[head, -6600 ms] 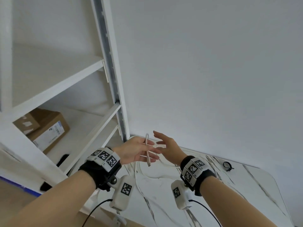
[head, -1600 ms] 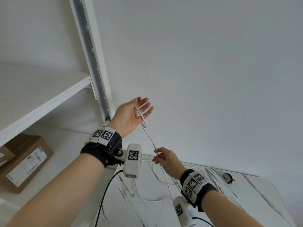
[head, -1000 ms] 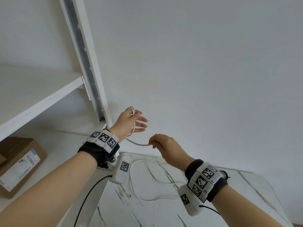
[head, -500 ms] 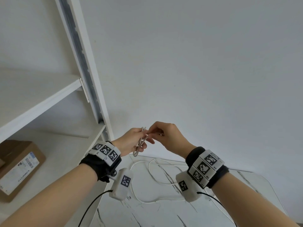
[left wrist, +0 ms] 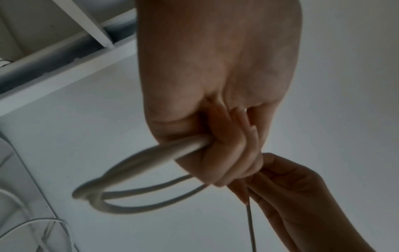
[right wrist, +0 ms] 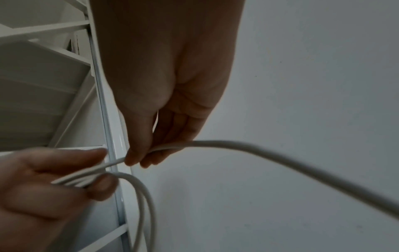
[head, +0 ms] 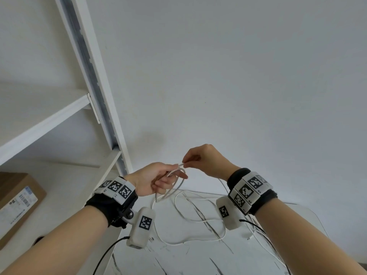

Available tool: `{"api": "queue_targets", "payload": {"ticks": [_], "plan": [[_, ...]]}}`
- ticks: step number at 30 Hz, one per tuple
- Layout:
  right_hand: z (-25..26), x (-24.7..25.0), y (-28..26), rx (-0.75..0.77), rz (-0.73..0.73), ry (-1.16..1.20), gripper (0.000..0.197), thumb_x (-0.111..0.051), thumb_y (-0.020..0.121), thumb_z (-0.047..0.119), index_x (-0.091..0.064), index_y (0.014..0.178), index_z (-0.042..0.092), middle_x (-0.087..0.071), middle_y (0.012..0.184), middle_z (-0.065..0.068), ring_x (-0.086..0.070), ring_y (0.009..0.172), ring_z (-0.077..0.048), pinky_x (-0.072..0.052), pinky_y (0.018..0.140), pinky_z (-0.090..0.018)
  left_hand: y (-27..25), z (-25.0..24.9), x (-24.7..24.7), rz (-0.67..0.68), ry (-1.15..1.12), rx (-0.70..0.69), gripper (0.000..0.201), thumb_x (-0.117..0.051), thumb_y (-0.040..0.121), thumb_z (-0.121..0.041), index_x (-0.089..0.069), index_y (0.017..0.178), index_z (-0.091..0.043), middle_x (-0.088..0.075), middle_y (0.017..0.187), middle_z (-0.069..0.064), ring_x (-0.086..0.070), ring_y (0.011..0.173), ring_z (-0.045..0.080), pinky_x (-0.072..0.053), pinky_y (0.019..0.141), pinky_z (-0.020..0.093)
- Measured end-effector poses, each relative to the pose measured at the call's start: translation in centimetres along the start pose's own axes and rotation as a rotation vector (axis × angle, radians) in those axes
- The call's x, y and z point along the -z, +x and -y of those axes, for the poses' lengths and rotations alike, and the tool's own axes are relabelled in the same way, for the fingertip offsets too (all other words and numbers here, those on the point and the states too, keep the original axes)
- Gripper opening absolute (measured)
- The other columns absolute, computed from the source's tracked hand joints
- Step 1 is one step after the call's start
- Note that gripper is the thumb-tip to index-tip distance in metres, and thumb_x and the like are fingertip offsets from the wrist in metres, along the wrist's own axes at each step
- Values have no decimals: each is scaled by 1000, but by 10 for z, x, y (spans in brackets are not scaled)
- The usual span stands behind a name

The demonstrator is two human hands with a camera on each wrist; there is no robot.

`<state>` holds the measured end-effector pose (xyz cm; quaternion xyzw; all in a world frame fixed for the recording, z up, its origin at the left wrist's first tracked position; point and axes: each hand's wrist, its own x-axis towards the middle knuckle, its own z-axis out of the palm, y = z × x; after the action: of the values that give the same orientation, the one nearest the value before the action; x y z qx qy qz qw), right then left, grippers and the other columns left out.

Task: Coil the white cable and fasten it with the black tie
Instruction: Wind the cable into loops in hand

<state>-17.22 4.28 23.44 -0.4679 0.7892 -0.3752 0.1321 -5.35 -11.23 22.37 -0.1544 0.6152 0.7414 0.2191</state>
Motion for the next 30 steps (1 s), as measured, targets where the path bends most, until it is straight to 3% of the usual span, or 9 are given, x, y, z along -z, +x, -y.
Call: {"api": "queue_targets", "payload": {"ticks": [1,6,11,15,17,20,23,26,30], "plan": [[-2,0,0,-6,-12,-27,7,-70,80,11,-71,86,7,-69,75,-2,-58,62,-1,-45,62,-12,-1,0,0,14,6,2,36,-40,96,-31,-60,103,-3,-27,48,-9,-20,37,2,-13,37,15],[-20,-9,-3,-55,-70,-85,12,-63,87,14,-71,94,9,-73,88,-8,-64,80,-19,-50,77,-28,-7,-5,0,50,-168,-78,33,-40,93,-28,-63,95,-5,-28,46,-9,-25,35,1,-17,32,13],[-33,-31,-8,-123,-141,-52,18,-51,89,6,-69,91,3,-71,78,-8,-59,66,-21,-47,66,-31,-15,-23,-9,76,-364,-230,31,-43,89,-26,-66,83,-8,-32,46,-8,-30,35,2,-23,30,12],[-37,-52,-9,-193,-178,10,22,-48,91,9,-68,83,4,-70,74,-8,-45,51,-9,-38,56,-24,-14,-35,-17,79,-500,-325,24,-41,92,-26,-55,87,-7,-33,48,-7,-32,36,3,-29,31,12],[-35,-60,-11,-205,-155,14,23,-48,92,10,-68,82,3,-72,79,-8,-52,53,-3,-42,61,-23,-12,-38,-18,73,-585,-367,27,-36,96,-25,-53,88,-7,-34,49,-6,-33,36,4,-32,32,13],[-33,-72,-15,-222,-111,44,24,-46,92,7,-67,84,14,-74,89,-8,-68,77,-17,-51,78,-31,-8,-43,-15,16,-673,-434,32,-33,100,-26,-54,88,-6,-35,50,-5,-35,37,5,-35,35,14],[-33,-80,-23,-238,-65,27,28,-43,94,7,-63,113,9,-74,97,-8,-69,85,-20,-52,84,-32,-7,-47,-7,-66,-674,-478,31,-33,101,-25,-54,91,-5,-37,52,-4,-36,40,6,-38,40,16],[-35,-87,-32,-248,9,1,30,-41,95,9,-58,121,9,-73,100,-7,-67,85,-19,-52,82,-28,-6,-48,0,-150,-680,-483,26,-35,101,-20,-55,95,-3,-41,53,-2,-39,44,8,-42,45,19],[-40,-92,-46,-265,80,20,23,-40,96,10,-45,119,13,-72,98,-4,-62,79,-14,-49,67,-21,-5,-46,10,-255,-651,-539,22,-37,100,-17,-54,94,-6,-43,57,-2,-44,46,10,-48,58,25]]}}
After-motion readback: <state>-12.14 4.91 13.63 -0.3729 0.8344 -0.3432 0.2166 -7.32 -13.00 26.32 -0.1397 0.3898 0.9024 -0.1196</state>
